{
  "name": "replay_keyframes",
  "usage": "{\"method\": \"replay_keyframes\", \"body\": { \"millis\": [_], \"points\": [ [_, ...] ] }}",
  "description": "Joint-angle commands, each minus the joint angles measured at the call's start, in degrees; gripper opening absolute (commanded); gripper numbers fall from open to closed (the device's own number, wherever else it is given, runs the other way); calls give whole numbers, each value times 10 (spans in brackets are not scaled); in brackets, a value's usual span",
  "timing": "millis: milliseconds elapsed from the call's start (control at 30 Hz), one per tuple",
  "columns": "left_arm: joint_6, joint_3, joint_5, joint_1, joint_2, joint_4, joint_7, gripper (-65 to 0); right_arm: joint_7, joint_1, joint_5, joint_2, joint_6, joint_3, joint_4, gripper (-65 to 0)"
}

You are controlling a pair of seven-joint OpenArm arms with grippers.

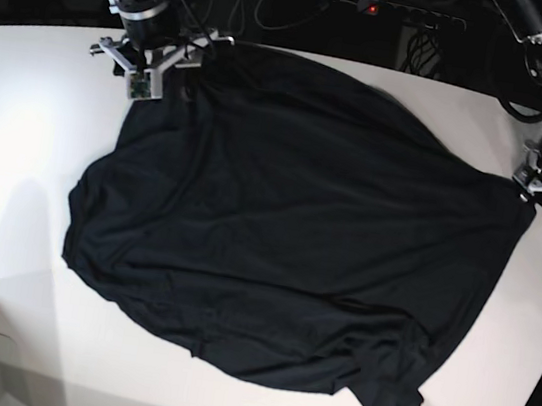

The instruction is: Layout the t-shirt on the table in an organized manner, then fold the t-shirt properly

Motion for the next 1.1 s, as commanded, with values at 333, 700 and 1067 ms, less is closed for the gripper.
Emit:
{"method": "replay_keyframes", "body": {
  "millis": [333,700,1067],
  "points": [
    [3,90,-7,-27,-39,-44,-47,-590,10,-7,3,0,2,0,9,-362],
    [7,91,-1,-26,-22,92,-47,-650,10,-6,3,0,2,0,9,-362],
    [7,210,42,-92,-20,56,-51,-650,10,-4,3,0,2,0,9,-362]
  ]
}}
